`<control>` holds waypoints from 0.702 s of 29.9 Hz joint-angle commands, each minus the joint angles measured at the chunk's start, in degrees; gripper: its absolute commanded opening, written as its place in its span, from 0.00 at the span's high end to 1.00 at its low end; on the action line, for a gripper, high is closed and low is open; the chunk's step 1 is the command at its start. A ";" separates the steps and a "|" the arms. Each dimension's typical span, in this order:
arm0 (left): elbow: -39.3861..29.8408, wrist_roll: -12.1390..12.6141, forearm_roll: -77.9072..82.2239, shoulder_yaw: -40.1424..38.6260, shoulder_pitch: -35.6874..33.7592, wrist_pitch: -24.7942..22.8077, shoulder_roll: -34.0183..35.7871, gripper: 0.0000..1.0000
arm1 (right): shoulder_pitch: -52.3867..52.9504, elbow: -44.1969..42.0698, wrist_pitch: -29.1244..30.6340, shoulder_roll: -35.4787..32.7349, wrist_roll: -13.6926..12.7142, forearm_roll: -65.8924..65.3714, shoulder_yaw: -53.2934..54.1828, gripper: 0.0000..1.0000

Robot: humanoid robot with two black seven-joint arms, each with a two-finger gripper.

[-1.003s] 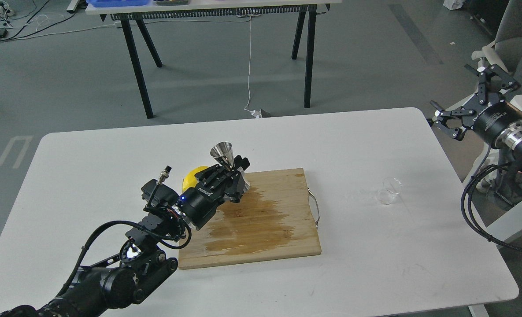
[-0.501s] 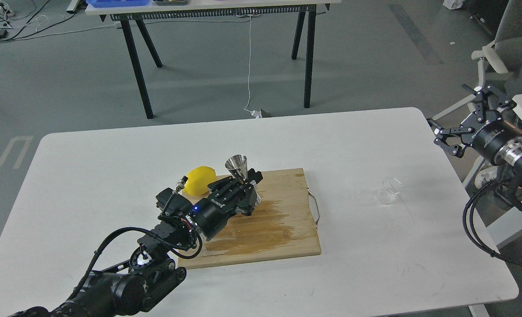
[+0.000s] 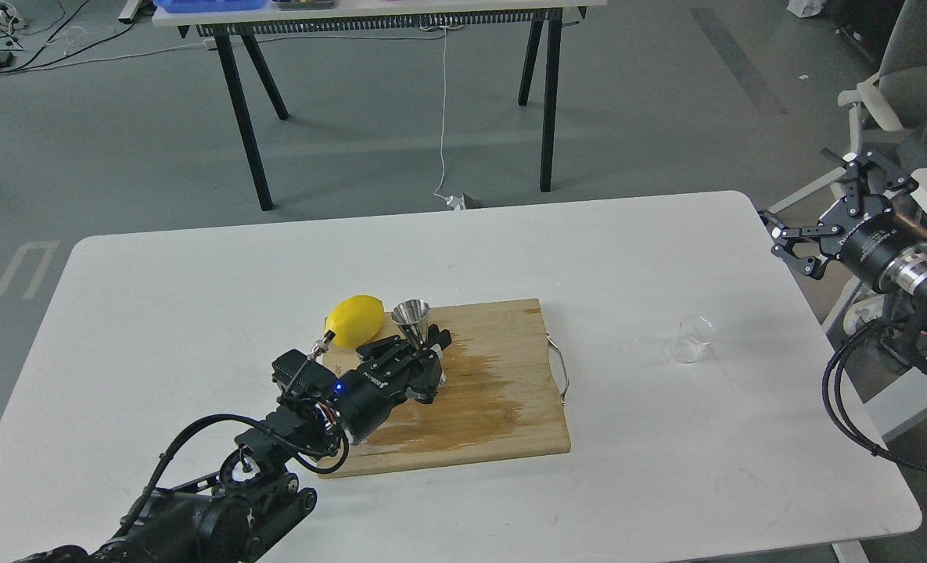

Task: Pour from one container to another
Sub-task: 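Lift the jigger with the left hand and carry it over the board, then lower the jigger upright onto the board beside the lemon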

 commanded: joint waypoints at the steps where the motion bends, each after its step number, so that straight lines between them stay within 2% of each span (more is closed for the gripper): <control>1: 0.01 0.00 0.00 0.44 0.05 0.00 0.00 0.75 | 0.00 -0.08 0.00 0.00 0.00 0.00 0.09 0.01; 10: -0.08 0.00 0.00 0.53 0.05 0.00 0.00 0.69 | 0.00 -0.08 0.00 0.09 0.09 0.00 0.18 0.01; 14: -0.43 0.00 0.00 0.62 0.05 0.00 0.00 0.62 | 0.00 -0.08 0.00 0.09 0.09 0.00 0.27 0.01; 17: -0.43 0.00 0.00 0.79 0.05 0.00 0.00 0.51 | 0.00 0.01 0.00 0.09 0.09 0.00 0.27 0.01; 21: -0.61 0.00 0.00 1.58 0.32 0.00 0.00 0.19 | 0.00 -0.08 0.00 0.09 0.18 0.00 0.27 0.01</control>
